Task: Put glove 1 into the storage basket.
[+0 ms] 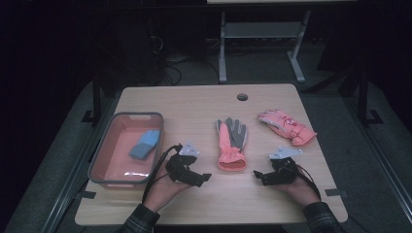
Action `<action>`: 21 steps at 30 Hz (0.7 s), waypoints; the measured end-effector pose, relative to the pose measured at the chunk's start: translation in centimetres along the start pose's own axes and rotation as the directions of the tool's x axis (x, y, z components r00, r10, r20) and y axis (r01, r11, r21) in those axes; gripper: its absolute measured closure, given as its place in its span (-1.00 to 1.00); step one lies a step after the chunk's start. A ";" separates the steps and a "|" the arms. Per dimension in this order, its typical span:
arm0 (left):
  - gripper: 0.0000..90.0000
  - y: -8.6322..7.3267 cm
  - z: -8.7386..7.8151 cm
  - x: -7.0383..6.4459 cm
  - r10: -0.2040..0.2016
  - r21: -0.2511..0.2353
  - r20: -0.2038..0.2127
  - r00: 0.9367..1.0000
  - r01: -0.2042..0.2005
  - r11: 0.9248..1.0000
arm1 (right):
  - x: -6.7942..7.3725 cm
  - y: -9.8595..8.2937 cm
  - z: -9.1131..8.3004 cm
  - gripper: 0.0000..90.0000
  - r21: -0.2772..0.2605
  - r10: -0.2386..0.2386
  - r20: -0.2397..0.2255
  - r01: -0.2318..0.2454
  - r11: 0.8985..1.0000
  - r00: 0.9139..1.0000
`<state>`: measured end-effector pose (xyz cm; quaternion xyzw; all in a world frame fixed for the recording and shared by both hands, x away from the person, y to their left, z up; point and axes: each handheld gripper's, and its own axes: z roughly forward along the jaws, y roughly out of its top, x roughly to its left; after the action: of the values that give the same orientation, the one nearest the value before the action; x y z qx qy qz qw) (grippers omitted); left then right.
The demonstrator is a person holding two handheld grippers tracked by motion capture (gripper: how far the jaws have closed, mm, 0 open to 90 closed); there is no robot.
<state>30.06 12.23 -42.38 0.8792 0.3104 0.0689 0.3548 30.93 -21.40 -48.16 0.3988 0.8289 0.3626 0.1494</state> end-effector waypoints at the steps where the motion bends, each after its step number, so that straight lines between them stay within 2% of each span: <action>1: -0.61 -0.5 0.7 -0.3 0.008 0.012 -0.012 1.000 -0.008 1.000 | 0.0 0.0 0.0 -0.72 0.000 0.001 0.000 -0.001 1.000 1.000; 4: -0.61 -1.3 1.5 -0.4 0.003 0.019 -0.007 1.000 -0.003 1.000 | 0.0 0.0 0.0 -0.72 0.000 0.000 0.000 0.000 1.000 1.000; 7: -0.61 -1.8 1.8 -0.3 0.020 0.032 -0.023 1.000 -0.019 0.999 | 0.0 0.0 0.0 -0.72 0.000 0.001 0.000 -0.001 1.000 1.000; 11: -0.64 -2.9 2.1 0.2 0.005 0.027 -0.031 1.000 -0.004 1.000 | -0.1 0.0 0.0 -0.73 0.001 -0.010 -0.005 0.010 1.000 1.000; 12: -0.66 -3.4 2.4 0.3 0.007 0.040 -0.031 0.999 -0.006 0.999 | -0.1 0.1 -0.1 -0.72 0.022 -0.015 -0.010 0.015 1.000 1.000; 16: -0.69 -3.9 2.6 0.3 0.038 0.001 -0.053 0.998 -0.038 0.999 | -0.2 0.7 -0.5 -0.69 0.045 -0.024 -0.006 0.024 0.999 1.000; 18: -0.71 -4.5 2.8 0.3 0.079 -0.032 -0.067 0.995 -0.081 0.996 | -0.2 1.2 -0.9 -0.68 0.053 -0.016 -0.010 0.016 0.998 1.000; 20: -0.72 -4.9 2.7 0.5 0.081 -0.069 -0.063 0.995 -0.085 0.994 | -0.1 2.0 -1.2 -0.60 0.041 -0.007 -0.031 0.008 0.999 0.999; 21: -0.72 -5.0 2.7 0.5 0.081 -0.066 -0.060 0.995 -0.085 0.994 | 0.0 2.3 -1.3 -0.56 0.039 -0.009 -0.027 0.010 0.999 1.000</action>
<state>28.85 13.72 -47.72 0.8764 0.2811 0.1194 0.3724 31.53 -21.10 -45.60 0.3929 0.8396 0.3511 0.1321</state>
